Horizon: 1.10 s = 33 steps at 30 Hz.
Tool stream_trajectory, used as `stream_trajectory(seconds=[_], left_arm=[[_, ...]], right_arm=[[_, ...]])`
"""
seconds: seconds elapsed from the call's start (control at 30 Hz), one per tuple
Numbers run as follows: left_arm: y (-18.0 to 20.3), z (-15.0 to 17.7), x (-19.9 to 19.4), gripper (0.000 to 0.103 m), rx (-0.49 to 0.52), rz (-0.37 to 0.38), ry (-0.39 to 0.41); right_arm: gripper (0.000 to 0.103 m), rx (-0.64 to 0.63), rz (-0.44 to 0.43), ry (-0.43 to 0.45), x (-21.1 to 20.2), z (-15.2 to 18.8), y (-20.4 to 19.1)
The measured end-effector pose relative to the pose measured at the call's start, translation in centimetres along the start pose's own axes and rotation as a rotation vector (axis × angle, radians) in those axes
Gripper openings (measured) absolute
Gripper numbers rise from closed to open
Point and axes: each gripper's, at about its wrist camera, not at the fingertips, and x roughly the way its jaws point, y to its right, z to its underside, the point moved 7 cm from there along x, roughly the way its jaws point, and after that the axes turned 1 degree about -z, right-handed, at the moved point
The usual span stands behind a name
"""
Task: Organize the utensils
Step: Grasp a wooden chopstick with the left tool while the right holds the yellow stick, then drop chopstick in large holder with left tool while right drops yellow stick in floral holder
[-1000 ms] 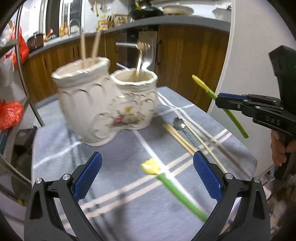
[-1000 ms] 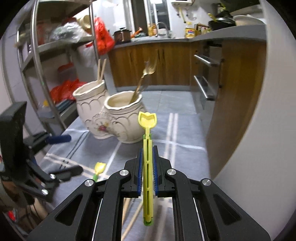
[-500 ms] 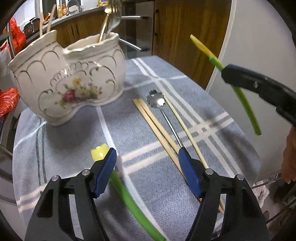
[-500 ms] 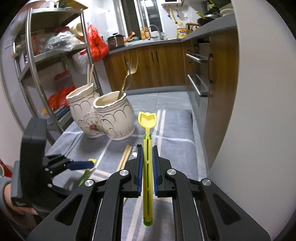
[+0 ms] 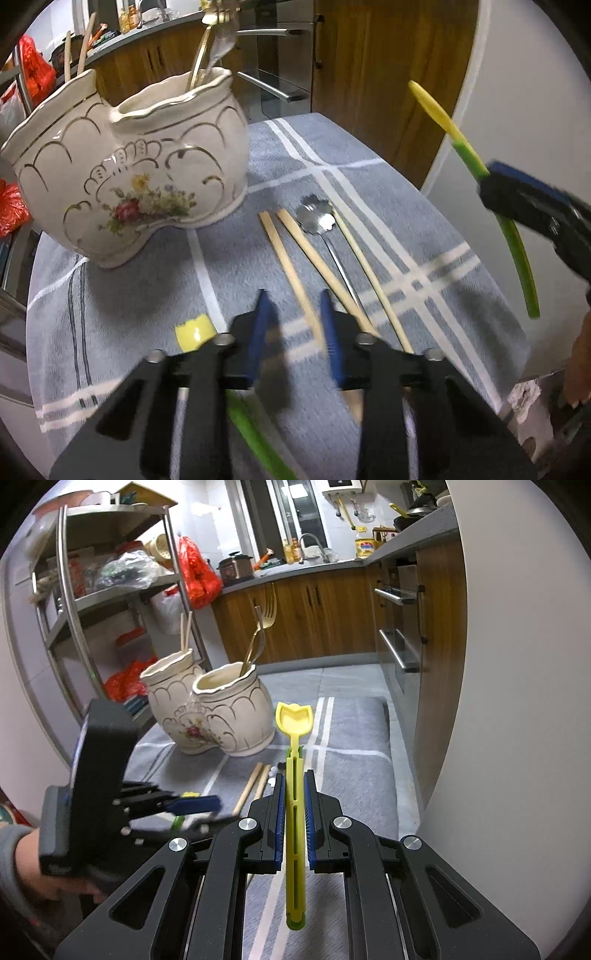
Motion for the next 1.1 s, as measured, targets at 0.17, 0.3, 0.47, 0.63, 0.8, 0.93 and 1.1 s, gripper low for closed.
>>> stream_trajectory(seconds=[0.17,0.3,0.47,0.63,0.8,0.93,1.1], left_arm=[[-1.1,-0.2,0.2,0.006,-0.034,0.027,0.012],[-1.7,-0.2,-0.9,0.006,-0.048,0.053,0.040],[-2.1,-1.0,-3.9,0.006,-0.047,0.109,0.143],[-2.5,-1.8,-7.7,0.006,-0.010,0.174,0.289],[-3.6,-2.1,-10.9,0.006,0.011,0.225,0.447],[-5.0,-2.4,-11.8,0.006,0.000,0.242,0.480],[-6.9,-2.4,-11.9,0.006,-0.047,0.252,0.493]], right_arm=[[0.010,0.004,-0.001,0.011,-0.3,-0.1,0.0],[0.010,0.003,-0.002,0.014,-0.4,-0.1,-0.2],[0.010,-0.011,-0.011,0.029,-0.8,-0.3,-0.7],[0.010,0.014,-0.003,0.068,-1.3,-1.0,-0.6],[0.010,0.034,-0.002,0.107,-1.5,-2.0,-0.9],[0.010,0.032,-0.009,0.127,-1.4,-2.8,-1.4],[0.010,0.020,-0.019,0.120,-0.3,-3.2,-2.6]])
